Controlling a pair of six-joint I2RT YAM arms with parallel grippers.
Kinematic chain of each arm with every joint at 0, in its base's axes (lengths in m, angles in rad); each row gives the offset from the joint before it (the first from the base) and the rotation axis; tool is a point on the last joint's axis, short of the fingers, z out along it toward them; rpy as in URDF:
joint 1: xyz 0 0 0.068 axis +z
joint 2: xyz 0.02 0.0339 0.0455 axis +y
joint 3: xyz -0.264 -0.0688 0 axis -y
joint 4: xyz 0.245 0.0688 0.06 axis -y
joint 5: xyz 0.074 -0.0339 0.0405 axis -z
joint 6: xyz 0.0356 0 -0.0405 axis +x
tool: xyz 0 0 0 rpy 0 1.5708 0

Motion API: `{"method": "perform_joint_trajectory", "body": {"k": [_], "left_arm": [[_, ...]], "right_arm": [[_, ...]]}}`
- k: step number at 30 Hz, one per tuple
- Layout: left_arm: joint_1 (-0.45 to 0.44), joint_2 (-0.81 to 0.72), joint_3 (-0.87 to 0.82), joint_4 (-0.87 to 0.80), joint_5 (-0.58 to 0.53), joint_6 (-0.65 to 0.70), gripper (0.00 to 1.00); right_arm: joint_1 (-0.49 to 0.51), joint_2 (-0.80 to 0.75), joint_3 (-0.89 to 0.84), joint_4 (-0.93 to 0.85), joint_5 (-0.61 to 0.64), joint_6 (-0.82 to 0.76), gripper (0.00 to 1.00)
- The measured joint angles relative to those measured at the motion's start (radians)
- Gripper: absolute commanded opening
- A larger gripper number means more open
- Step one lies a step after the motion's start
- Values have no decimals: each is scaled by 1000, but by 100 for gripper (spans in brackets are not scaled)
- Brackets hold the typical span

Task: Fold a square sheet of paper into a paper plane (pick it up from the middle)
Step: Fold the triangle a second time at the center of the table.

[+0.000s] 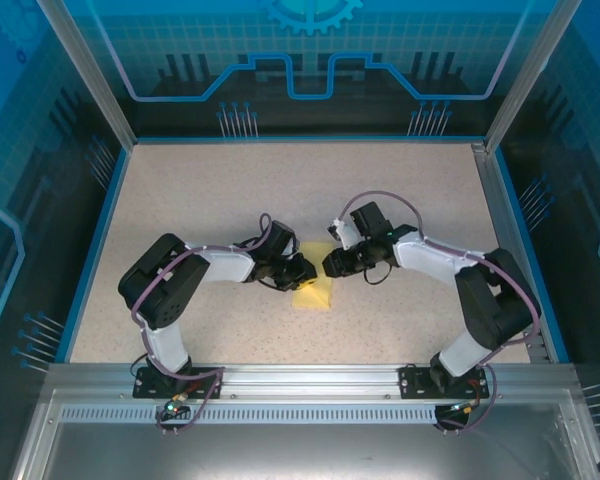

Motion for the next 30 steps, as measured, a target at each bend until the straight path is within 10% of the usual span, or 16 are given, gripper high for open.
{"method": "perform_joint_trajectory", "body": {"k": [30], "left_arm": [[0,0,0,1,0,0,20]], "right_arm": [[138,78,-100,77,16,220,8]]}}
